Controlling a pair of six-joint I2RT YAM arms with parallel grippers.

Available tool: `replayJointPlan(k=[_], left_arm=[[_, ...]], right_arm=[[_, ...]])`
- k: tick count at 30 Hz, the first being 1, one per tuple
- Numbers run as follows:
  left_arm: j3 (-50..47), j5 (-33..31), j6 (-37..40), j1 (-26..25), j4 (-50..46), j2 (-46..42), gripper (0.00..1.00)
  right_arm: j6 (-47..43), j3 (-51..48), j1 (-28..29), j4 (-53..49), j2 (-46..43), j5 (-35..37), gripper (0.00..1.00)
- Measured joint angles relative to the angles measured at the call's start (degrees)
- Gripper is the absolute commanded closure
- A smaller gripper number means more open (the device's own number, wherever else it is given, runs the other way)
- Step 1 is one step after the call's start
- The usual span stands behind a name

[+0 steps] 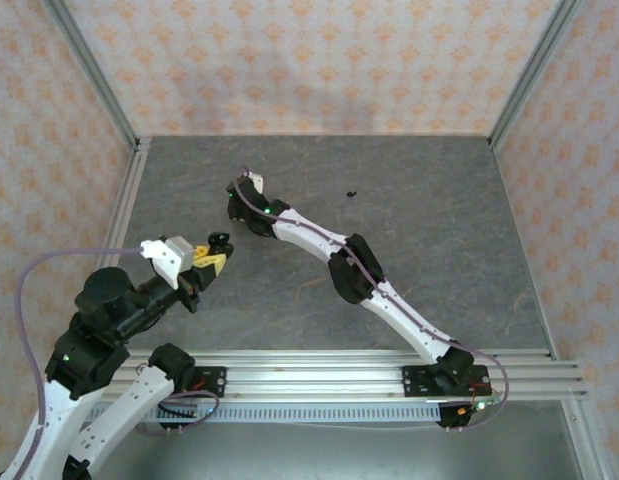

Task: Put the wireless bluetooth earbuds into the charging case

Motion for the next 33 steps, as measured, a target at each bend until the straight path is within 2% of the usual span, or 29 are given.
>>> replayJointPlan(k=[7,18,23,33], left_arm=[[0.0,-1.09,0.02,0.0,-2.21,-0.9,1.0],[0.0,-1.31,0.02,0.0,-3.52,-0.9,1.0],[0.0,-1.01,0.2,0.0,-4.26,-0.85,1.0],[0.74,5.33,1.33,0.0,-3.3,4.98,1.0]], right_arm=[[-0.26,-10.29,1.07,-1.46,-6.97,-1.97,0.87],[-2.38,-13.57,1.92,-5.97,-10.19,-4.37,0.91],[-3.78,-24.63,1.95,-6.6,-17.35,-5.11,0.91],[-6.84,-54.07,1.7,-6.82,-36.79,-3.37,0.91]])
